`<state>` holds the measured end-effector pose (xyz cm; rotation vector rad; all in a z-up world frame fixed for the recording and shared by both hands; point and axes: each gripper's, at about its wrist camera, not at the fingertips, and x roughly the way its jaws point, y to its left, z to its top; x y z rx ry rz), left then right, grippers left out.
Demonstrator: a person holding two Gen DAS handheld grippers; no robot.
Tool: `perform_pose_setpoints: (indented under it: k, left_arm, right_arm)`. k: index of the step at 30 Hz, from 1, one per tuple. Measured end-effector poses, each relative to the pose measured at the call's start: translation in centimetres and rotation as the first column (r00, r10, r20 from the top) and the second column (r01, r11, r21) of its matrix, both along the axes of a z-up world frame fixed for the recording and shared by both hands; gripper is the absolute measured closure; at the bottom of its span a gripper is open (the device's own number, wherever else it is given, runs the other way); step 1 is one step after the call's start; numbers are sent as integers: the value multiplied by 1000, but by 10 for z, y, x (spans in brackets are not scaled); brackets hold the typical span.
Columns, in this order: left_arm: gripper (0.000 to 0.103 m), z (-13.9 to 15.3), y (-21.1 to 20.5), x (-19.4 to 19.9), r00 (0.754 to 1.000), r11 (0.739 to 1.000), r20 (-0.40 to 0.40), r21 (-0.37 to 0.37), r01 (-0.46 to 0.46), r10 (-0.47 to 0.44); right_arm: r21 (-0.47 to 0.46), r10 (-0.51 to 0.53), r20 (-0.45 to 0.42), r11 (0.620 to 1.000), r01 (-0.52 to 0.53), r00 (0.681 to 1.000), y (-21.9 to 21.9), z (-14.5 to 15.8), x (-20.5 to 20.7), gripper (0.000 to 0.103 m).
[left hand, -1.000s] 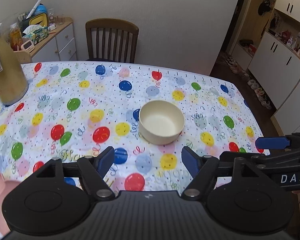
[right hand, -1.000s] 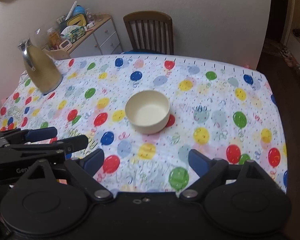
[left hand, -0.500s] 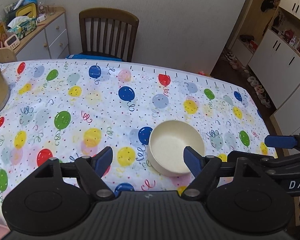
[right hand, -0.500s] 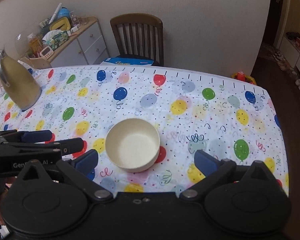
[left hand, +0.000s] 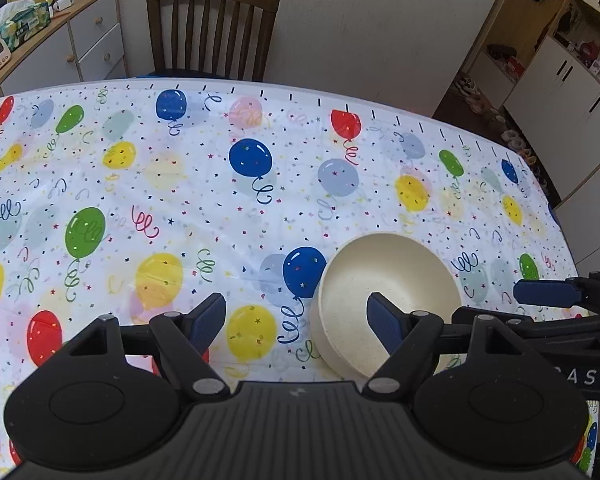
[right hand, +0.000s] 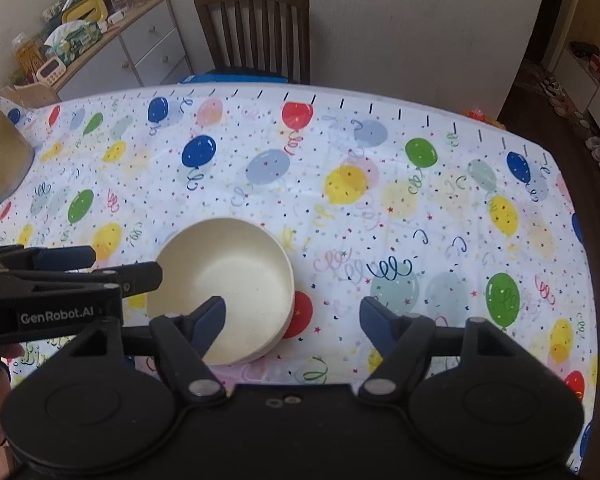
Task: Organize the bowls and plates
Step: 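Move both grippers to the rim of the cream bowl, then close both grippers on the rim of the cream bowl, then carry the cream bowl over the plate stack and lower it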
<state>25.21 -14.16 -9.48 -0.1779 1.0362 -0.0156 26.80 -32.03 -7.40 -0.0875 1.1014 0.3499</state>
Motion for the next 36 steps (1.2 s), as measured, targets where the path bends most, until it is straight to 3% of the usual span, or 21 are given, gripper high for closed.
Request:
perform_pose_setpoints:
  k: [4,9,17,20,23,36]
  left_arm:
    - [27,-11,-6,4,1000,1000,-15,4,14,-14]
    - [47,-18,-11,7,999,1000,-27,-8,29,-29]
    - [83,-22,-10,9,999,999,-40,-31,7,-8]
    - [88,-23,-11,9,999,1000,-47,-28,12,-14]
    - [93,-22,-14,7,999,999,-47,-25,22,-23]
    - [94,-4,-32,-26,997,998,-61,11,57,-56]
  right_arm:
    - [-1,-9,-20,1000,9,1000,2,-9,6,40]
    - [22,-31,-53,999,32,998,1,-17,16,48]
    - [41,-63,-106,997,68,992,3,-23,26,78]
    - [41,-67,-121,997,73,990,4,-25,26,93]
    - [39,-75,-135,996,80,988,4,-24,25,98]
    - [25,-74,-148,997,79,986,-7,-9,-9,98]
